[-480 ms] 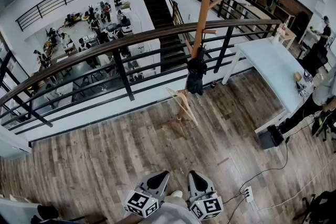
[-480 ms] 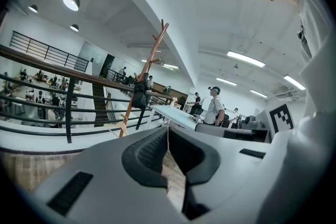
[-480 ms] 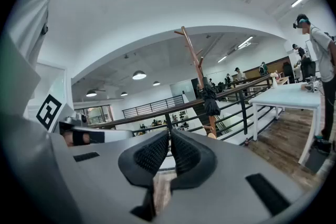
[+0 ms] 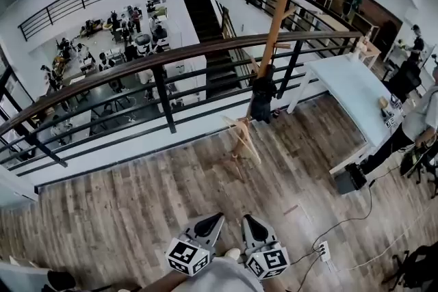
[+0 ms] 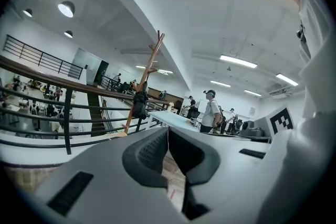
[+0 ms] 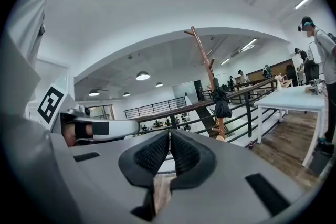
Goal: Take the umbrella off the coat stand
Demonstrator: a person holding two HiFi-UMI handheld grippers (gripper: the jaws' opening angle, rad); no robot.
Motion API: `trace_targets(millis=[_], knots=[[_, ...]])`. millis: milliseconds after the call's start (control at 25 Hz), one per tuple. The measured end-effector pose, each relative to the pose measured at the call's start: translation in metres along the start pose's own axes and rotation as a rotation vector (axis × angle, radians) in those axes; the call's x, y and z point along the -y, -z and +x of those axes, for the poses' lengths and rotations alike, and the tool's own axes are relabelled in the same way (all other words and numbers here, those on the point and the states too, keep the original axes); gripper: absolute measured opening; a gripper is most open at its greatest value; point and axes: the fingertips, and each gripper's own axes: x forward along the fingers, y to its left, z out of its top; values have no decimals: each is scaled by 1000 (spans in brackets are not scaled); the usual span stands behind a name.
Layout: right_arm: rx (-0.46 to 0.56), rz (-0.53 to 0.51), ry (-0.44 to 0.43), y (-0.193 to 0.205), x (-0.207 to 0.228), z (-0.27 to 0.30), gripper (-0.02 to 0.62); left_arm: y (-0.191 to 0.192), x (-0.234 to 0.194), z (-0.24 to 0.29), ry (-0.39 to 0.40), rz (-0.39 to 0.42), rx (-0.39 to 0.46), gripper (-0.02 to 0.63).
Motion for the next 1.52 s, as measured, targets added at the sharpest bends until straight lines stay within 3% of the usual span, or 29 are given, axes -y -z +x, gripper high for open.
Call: trace_targets(millis=[200,480,840,1000,1320,1520], knots=[[-1,52,-10,2,-28,27,41,-6,-37,-15,19,-22,0,25],[29,12,25,14,-80,76,41,-16,-103,-64,28,-45,42,25],[-2,70,93,27,-82,134,41,-26,-165,-70,40,-55,22,25],[0,73,89,24,-76,166,41,-26,-191,-55,35,-90,5,23],[1,130,95,9,-24,250,41,-49,-236,25,87,-31,-42,25],[64,122,113,-30,15,305,41,-83,-280,81,95,-6,-56,25]])
